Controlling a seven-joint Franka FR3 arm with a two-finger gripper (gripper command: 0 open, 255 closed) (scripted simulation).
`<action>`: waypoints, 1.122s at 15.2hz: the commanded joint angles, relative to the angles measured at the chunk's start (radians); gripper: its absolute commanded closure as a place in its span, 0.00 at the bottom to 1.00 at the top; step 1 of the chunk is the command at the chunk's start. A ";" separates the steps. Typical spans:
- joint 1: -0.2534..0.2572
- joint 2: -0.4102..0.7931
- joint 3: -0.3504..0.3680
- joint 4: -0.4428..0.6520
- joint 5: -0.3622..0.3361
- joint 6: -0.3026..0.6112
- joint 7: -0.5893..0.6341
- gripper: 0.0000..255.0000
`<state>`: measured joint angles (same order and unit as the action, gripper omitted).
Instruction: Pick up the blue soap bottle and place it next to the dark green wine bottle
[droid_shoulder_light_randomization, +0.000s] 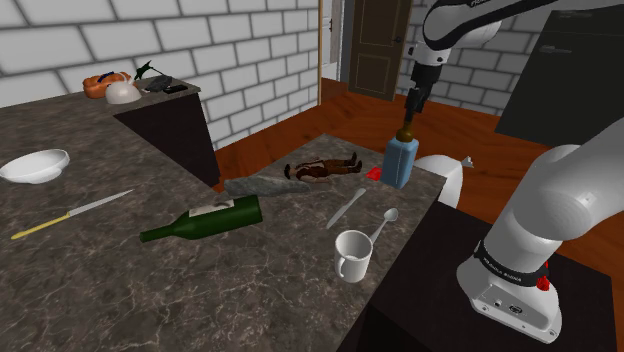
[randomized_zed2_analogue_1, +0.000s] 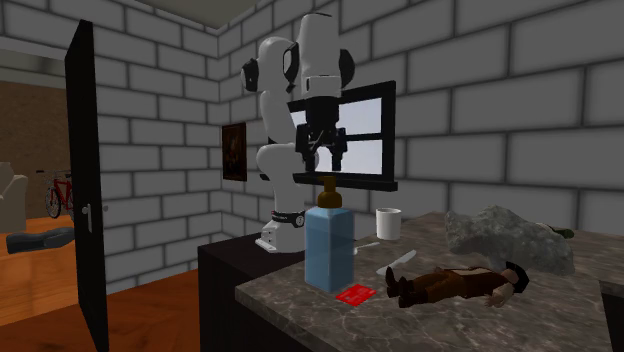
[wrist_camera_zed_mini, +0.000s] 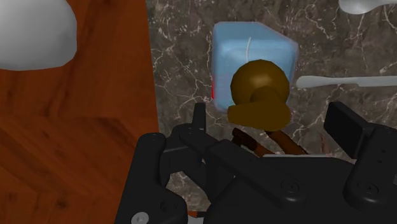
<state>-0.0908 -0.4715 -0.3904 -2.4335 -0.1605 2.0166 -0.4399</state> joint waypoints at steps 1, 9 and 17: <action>-0.001 0.010 -0.007 -0.019 -0.001 0.030 -0.004 0.00; 0.000 0.030 -0.015 -0.053 -0.001 0.083 -0.006 0.00; 0.000 0.030 -0.015 -0.053 -0.001 0.083 -0.006 1.00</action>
<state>-0.0902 -0.4412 -0.4057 -2.4864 -0.1618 2.0996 -0.4459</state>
